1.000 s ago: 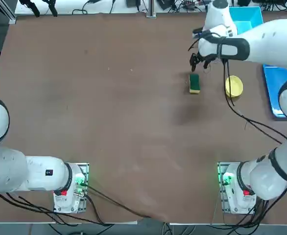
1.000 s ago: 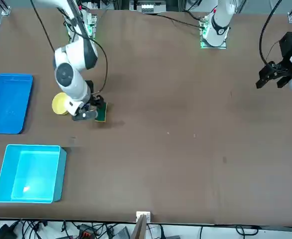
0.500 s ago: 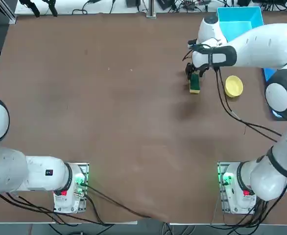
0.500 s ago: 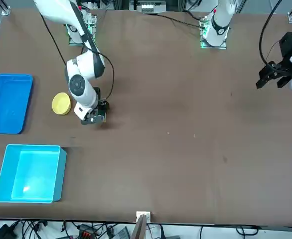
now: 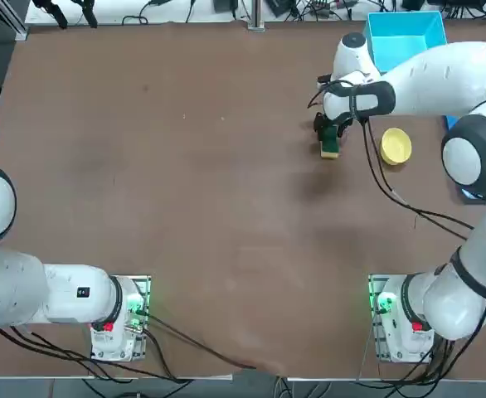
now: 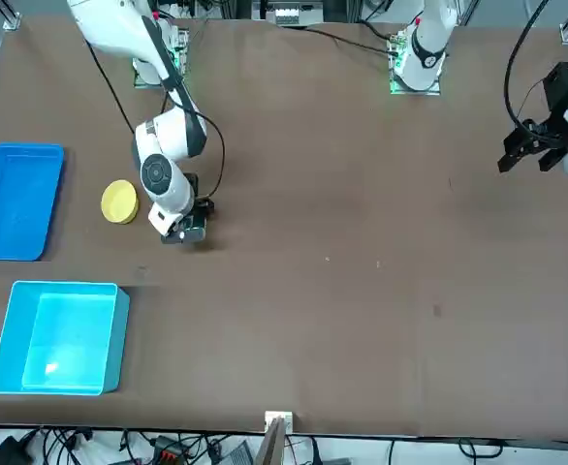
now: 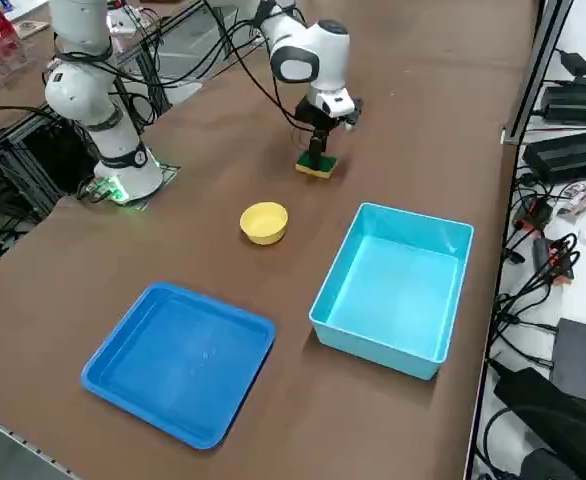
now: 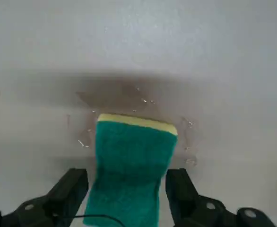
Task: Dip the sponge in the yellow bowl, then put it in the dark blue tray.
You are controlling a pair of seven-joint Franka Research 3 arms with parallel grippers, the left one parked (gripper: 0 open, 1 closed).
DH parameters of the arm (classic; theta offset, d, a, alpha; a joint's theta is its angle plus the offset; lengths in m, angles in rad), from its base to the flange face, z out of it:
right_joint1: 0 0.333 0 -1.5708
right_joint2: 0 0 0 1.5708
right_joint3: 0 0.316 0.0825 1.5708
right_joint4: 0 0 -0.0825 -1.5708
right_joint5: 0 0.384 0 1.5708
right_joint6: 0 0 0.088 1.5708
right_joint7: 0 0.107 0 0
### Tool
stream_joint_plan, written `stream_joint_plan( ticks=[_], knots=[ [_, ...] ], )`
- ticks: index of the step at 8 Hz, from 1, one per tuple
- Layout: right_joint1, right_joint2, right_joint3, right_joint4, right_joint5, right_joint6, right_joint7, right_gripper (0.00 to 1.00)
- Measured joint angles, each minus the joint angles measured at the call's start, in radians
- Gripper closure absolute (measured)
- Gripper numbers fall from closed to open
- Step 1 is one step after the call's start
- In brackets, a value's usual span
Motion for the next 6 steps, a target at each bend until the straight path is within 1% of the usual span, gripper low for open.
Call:
stream_joint_plan(
  ticks=[5, 6],
  knots=[
    [0.002, 0.038, 0.0, 0.0, 0.0, 0.017, 0.032, 0.01],
    [0.003, 0.045, 0.0, 0.0, 0.0, 0.02, 0.035, 0.03]
  ],
)
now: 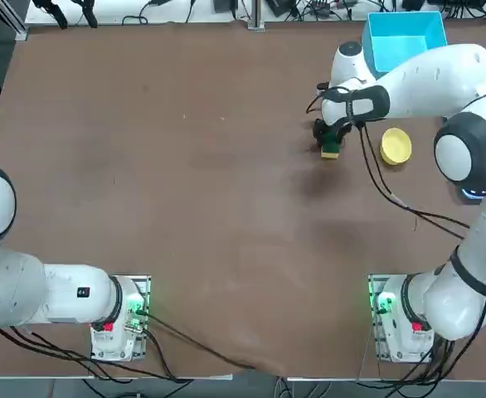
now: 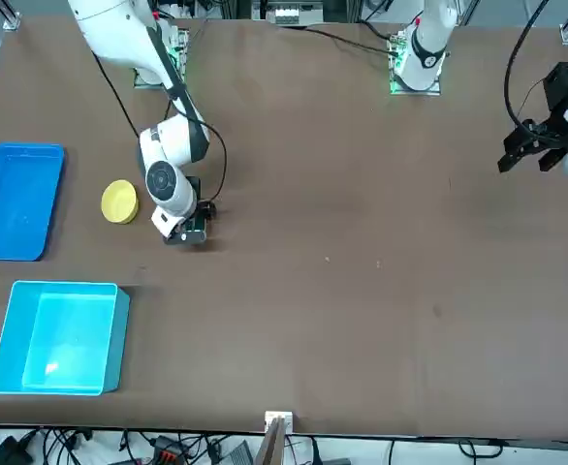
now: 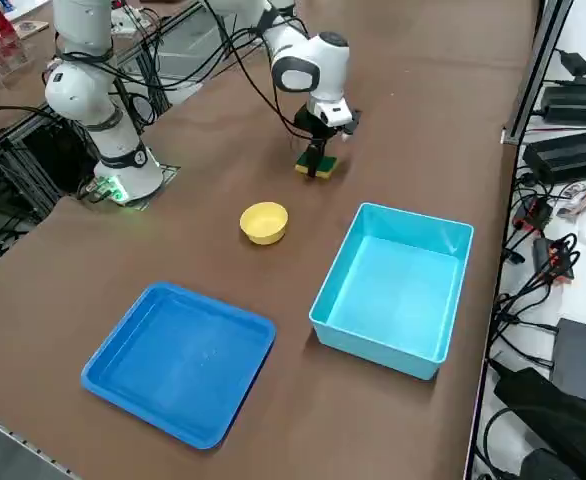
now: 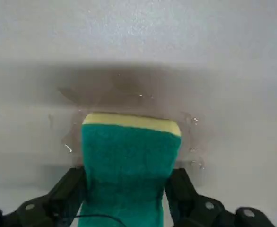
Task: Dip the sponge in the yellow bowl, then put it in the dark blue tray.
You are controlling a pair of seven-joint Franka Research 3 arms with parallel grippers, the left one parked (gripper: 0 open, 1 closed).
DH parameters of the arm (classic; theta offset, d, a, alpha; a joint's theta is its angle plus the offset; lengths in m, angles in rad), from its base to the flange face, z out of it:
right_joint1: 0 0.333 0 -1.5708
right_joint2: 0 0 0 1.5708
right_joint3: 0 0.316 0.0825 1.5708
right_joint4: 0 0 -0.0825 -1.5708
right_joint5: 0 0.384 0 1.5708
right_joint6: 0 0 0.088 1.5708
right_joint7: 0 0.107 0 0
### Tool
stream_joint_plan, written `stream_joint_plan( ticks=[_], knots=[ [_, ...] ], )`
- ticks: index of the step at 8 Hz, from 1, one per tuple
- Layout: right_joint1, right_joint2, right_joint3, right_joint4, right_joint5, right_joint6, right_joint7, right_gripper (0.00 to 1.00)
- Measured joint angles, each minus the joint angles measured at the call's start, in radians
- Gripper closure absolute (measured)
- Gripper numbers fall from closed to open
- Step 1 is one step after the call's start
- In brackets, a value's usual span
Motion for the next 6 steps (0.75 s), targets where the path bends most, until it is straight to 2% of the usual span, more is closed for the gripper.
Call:
stream_joint_plan(
  ticks=[1, 3, 5, 6],
  knots=[
    [0.0, 0.003, 0.0, 0.0, 0.0, 0.002, 0.004, 0.08],
    [0.003, 0.001, 0.0, 0.004, 0.001, 0.001, 0.007, 0.3],
    [0.004, -0.001, 0.0, 0.006, 0.002, -0.001, 0.009, 0.38],
    [0.004, -0.004, -0.002, 0.009, 0.002, -0.013, 0.01, 0.38]
  ],
)
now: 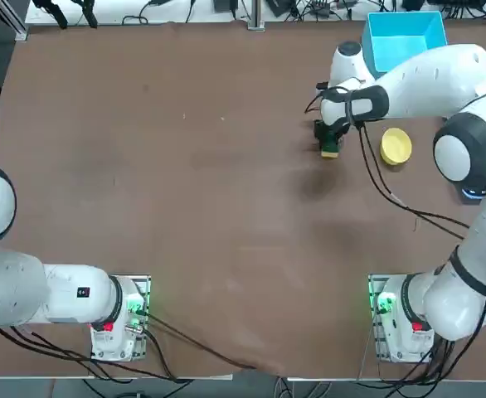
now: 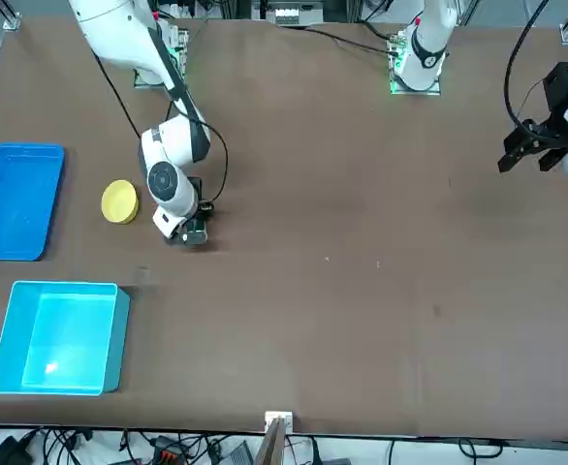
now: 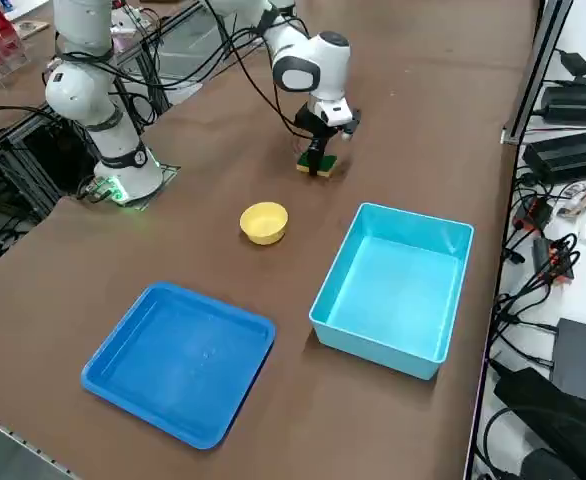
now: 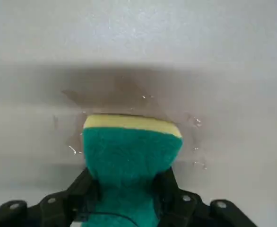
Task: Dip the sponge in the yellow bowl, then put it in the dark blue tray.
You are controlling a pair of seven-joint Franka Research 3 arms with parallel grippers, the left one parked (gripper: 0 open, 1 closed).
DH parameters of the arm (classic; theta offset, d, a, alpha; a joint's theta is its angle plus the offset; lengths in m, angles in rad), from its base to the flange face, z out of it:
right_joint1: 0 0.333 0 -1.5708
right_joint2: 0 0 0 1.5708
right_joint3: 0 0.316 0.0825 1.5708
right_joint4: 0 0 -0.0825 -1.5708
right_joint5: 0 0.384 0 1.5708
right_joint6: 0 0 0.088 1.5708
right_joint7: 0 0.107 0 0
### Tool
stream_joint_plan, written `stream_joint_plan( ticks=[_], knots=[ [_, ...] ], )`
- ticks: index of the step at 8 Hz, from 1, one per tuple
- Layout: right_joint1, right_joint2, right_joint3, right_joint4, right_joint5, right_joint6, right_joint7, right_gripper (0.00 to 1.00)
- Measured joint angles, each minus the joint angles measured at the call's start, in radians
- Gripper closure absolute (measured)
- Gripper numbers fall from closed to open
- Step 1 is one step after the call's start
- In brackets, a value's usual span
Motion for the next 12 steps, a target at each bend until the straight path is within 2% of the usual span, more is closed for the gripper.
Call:
stream_joint_plan(
  ticks=[3, 5, 7, 9, 12],
  knots=[
    [-0.041, -0.067, -0.022, 0.018, -0.001, -0.141, -0.036, 0.38],
    [-0.151, -0.149, -0.028, 0.02, -0.001, -0.282, -0.174, 0.38],
    [-0.284, -0.197, -0.031, 0.019, -0.001, -0.387, -0.33, 0.38],
    [-0.376, -0.207, -0.031, 0.016, -0.001, -0.422, -0.413, 0.38],
    [-0.423, -0.187, -0.03, 0.006, -0.001, -0.437, -0.421, 0.4]
  ],
)
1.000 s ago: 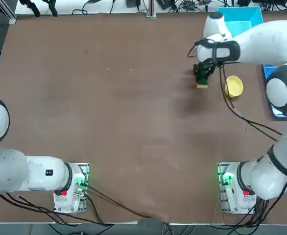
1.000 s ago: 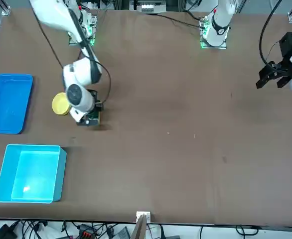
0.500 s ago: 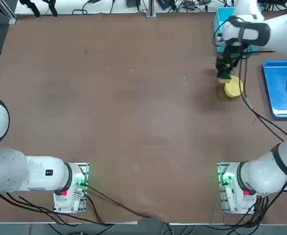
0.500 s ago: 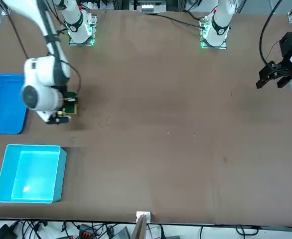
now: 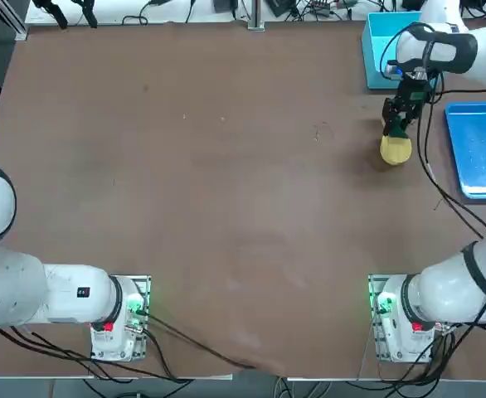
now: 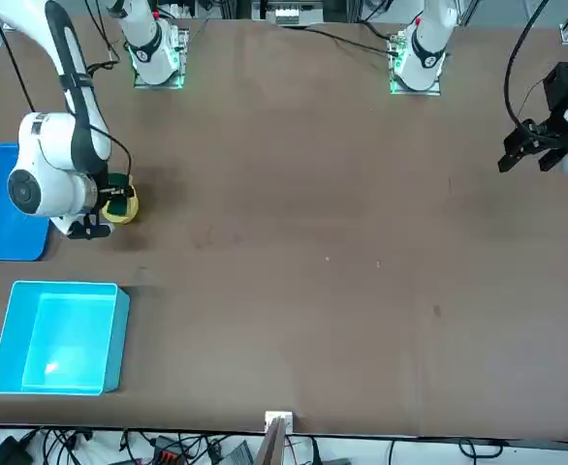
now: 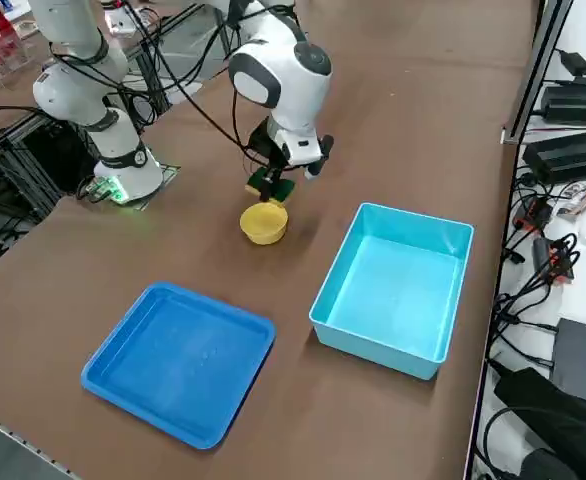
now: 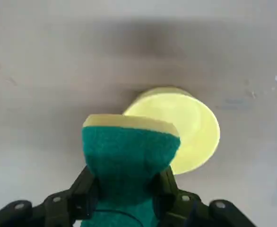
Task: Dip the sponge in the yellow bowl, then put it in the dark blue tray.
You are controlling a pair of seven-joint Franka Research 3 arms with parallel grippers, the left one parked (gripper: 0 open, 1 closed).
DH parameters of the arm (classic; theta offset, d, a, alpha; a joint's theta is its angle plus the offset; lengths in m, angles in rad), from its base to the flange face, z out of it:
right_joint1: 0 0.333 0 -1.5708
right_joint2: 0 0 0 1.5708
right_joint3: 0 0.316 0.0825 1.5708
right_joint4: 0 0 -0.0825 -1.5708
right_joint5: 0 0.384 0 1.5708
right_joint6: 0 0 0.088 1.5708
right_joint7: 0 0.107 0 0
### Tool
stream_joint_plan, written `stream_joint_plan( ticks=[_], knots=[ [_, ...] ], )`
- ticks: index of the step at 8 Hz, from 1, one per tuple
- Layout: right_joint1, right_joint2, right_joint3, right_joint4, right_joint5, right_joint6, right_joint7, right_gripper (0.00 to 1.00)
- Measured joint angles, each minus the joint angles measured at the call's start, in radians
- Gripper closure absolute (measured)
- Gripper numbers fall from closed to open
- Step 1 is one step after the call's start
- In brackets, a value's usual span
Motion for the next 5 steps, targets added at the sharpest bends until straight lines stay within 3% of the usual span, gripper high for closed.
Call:
stream_joint_plan(
  ticks=[5],
  knots=[
    [-0.056, 0.067, 0.001, -0.002, 0.0, -0.018, -0.019, 0.41]
  ],
)
